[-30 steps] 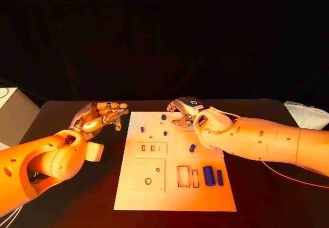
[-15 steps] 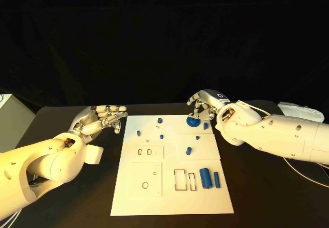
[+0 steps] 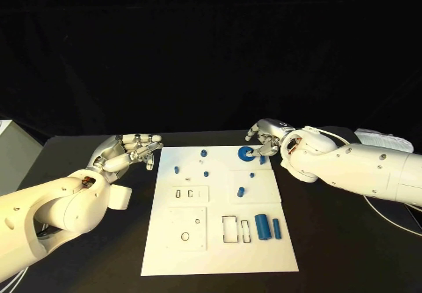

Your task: Assemble the parts on the task board

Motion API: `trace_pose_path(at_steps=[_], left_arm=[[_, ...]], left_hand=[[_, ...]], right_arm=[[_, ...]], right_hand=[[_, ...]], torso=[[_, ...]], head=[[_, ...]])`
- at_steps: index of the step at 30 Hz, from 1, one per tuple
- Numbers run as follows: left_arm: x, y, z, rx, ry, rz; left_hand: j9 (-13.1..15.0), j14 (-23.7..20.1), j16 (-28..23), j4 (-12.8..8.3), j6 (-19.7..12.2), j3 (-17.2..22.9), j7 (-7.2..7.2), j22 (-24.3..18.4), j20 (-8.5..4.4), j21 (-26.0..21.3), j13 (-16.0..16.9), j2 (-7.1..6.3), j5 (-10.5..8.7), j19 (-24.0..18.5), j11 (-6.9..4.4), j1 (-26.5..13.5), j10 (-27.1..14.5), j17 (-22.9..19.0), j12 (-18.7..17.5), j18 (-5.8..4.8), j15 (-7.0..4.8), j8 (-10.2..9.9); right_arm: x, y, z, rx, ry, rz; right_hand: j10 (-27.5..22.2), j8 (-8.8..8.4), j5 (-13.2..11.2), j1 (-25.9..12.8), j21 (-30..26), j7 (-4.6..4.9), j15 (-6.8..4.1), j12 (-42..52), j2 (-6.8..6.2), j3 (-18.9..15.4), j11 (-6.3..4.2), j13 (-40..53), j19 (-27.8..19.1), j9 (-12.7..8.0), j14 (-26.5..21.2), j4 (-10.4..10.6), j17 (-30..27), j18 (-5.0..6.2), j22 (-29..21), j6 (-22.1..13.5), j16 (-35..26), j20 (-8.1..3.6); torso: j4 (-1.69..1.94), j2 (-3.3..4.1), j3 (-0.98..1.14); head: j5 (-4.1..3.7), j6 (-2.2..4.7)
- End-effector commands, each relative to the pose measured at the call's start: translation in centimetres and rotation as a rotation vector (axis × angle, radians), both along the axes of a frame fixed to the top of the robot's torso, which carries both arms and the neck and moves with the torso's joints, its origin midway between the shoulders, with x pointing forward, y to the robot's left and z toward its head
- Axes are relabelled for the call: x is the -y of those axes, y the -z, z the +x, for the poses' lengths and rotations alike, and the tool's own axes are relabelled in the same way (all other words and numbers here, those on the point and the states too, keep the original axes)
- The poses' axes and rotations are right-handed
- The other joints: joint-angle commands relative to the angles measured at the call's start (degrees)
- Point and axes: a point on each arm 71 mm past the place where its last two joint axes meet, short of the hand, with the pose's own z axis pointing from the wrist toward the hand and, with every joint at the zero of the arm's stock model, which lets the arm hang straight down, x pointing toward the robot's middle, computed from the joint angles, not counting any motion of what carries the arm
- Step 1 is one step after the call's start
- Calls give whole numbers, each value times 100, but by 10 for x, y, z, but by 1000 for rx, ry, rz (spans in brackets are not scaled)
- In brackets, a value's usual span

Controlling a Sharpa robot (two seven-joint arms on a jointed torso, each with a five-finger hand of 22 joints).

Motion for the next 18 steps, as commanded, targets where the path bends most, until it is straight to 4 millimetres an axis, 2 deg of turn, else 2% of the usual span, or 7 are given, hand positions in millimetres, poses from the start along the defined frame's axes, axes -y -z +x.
trace_pose_path(at_steps=[1, 4, 14, 18], left_arm=[[3, -1, 0, 0, 22, -15], [3, -1, 0, 0, 23, -15], [2, -1, 0, -1, 21, -14], [2, -1, 0, -1, 21, -14]], left_hand=[[9, -28, 19, -1, -4, 16, -6, 5, -1, 20, 6, 18, -33, 9, -16, -24, 8, 9, 1, -15, -10, -6], [9, -28, 19, -1, -4, 16, -6, 5, -1, 20, 6, 18, -33, 9, -16, -24, 8, 9, 1, -15, -10, -6], [11, -21, 29, -4, -3, 20, -7, 64, -1, 59, 6, 22, -33, 45, -17, -26, 10, 11, 1, -26, -12, -5], [11, -21, 29, -4, -3, 20, -7, 64, -1, 59, 6, 22, -33, 45, -17, -26, 10, 11, 1, -26, -12, -5]], right_arm=[[1, 7, 1, -82, 22, -38], [2, 9, 2, -85, 34, -53], [2, 12, 3, -87, 52, -55], [0, 14, 4, -93, 48, -47]], right_hand=[[232, 42, 46, 68, 132, -4, 48, 148, 10, -11, 4, 1024, 464, 12, 392, 57, 353, -88, 1190, -14, 60, 64], [351, 101, 182, 121, 286, -14, 47, 273, 57, 41, -2, 1181, 547, 31, 421, 57, 513, -137, 1385, 34, 111, 67], [361, 140, 245, 107, 289, -20, 46, 288, 85, 73, -6, 1199, 548, 41, 418, 66, 513, -138, 1388, 62, 115, 67], [363, 166, 266, 83, 291, -25, 43, 291, 108, 93, -11, 1204, 549, 49, 417, 74, 516, -138, 1390, 92, 117, 66]], torso=[[-5, -2, -10], [3, -3, -9], [0, -8, -13], [-2, -5, -5]], head=[[-6, -13], [-9, -26], [-8, -42], [-4, -49]])
